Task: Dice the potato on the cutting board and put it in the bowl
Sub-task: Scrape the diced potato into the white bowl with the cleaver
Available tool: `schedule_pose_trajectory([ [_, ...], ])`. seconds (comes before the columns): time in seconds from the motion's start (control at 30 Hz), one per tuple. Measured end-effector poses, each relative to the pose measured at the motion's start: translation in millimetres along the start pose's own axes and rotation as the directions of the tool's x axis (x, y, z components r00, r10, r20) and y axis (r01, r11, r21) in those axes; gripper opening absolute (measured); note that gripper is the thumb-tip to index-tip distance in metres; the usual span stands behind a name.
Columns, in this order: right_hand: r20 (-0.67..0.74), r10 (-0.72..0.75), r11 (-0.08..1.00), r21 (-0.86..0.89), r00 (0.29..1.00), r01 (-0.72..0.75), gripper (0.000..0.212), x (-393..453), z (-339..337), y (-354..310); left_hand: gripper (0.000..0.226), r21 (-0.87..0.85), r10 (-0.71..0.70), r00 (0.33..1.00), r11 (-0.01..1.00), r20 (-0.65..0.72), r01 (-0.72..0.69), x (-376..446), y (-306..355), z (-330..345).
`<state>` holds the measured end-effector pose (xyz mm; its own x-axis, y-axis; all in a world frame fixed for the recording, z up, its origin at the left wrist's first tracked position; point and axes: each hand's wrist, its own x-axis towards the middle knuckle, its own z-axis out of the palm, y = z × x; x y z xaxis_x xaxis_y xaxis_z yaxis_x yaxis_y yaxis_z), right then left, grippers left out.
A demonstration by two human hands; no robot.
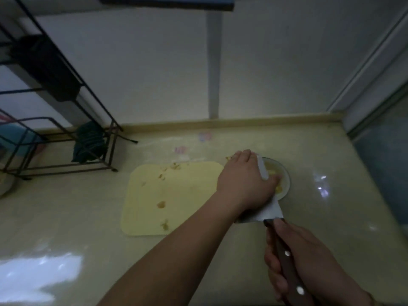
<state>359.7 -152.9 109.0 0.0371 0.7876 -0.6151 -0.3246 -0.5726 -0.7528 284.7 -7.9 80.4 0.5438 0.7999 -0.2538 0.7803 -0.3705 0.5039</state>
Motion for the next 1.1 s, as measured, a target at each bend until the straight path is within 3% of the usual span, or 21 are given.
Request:
schedule_pose_trajectory([
  [0.13,-0.064,0.131,0.987,0.097,0.989,-0.125,0.037,-21.4,-27.3,-19.9,0.077,0.017,0.021,0.989,1.000,0.148,-0.024,15.9,42.9,19.3],
  [0.27,-0.045,0.295,0.930,0.245,0.954,-0.276,0.037,-26.6,-43.1,-31.7,0.072,0.050,-0.045,0.944,0.998,0.326,0.031,31.9,54.8,36.2],
  [0.47,-0.031,0.418,0.874,0.287,0.908,-0.393,0.036,-14.5,-46.9,-45.1,0.062,0.032,-0.076,0.913,0.997,0.401,0.069,42.5,52.3,39.3],
  [0.7,-0.012,0.512,0.808,0.347,0.859,-0.477,0.038,1.0,-45.1,-72.8,0.057,-0.074,-0.017,0.949,0.996,0.316,0.043,63.5,40.1,36.8],
  [0.8,-0.034,0.513,0.820,0.315,0.858,-0.478,0.035,4.3,-43.9,-80.5,0.052,-0.246,0.044,0.975,0.969,0.220,0.012,71.0,30.1,30.1],
  [0.93,-0.050,0.533,0.815,0.301,0.845,-0.496,0.032,5.8,-45.0,-87.0,0.056,-0.484,0.172,0.984,0.866,0.043,-0.130,74.3,6.3,19.3],
  [1.0,-0.046,0.541,0.811,0.294,0.840,-0.506,0.031,6.9,-44.1,-89.2,0.061,-0.489,0.269,0.962,0.847,0.056,-0.208,74.0,-6.9,18.6],
  [1.1,-0.038,0.545,0.806,0.297,0.838,-0.511,0.031,7.9,-43.0,-90.1,0.074,-0.343,0.426,0.889,0.871,0.167,-0.353,73.9,-18.9,25.5],
])
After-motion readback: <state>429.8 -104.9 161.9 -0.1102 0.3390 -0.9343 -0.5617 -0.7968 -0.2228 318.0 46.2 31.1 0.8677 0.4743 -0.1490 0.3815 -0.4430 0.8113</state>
